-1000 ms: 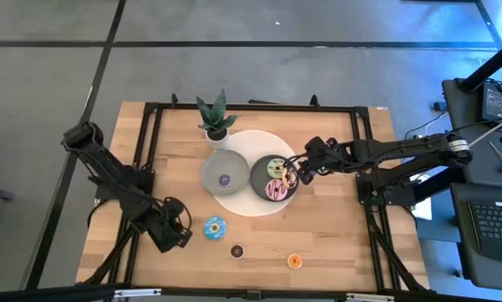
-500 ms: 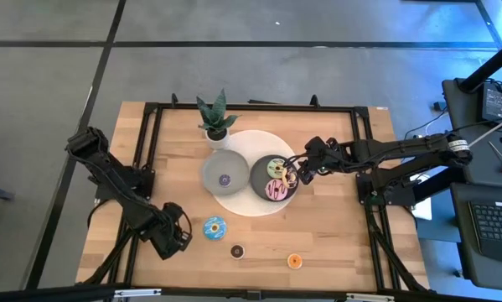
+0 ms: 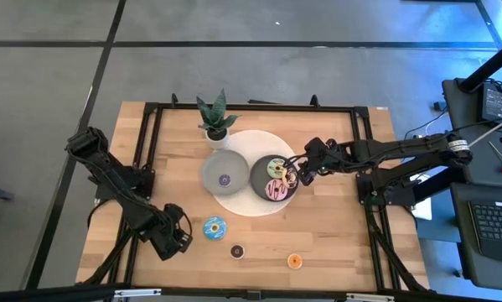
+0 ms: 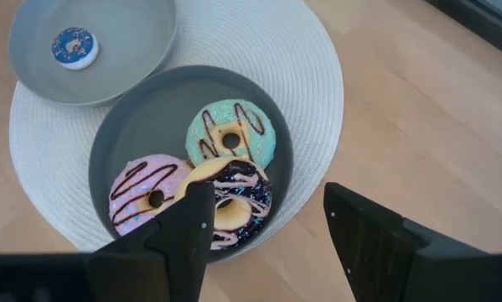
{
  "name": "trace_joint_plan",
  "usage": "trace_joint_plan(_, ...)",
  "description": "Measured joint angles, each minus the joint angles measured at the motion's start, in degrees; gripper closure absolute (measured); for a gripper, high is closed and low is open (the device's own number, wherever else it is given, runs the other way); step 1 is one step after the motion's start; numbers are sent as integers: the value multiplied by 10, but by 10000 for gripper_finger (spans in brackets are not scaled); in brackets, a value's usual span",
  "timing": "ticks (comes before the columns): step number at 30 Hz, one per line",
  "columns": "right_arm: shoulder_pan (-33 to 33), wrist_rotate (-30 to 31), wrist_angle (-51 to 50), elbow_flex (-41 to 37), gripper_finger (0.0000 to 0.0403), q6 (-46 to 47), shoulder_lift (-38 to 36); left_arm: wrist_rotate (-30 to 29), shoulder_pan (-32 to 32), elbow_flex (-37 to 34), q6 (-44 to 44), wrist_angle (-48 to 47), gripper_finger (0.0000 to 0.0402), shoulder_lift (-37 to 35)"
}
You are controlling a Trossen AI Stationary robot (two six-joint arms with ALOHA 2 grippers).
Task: Pick & Place donuts
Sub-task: Put the small brown donut on the gray plate
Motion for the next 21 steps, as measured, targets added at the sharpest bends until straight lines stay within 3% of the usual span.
trace_joint_plan(8, 0, -1, 0, 0, 175, 0, 0, -13, -18, -3, -1, -34, 251, 0)
trace_joint_plan(16, 0, -1, 2, 0, 174, -1, 0, -31, -40, -106, -54, 139, 268, -15)
trace_joint_plan(21, 0, -1, 2, 0, 176, -2, 0, -37, -43, -118, -63, 155, 269, -16)
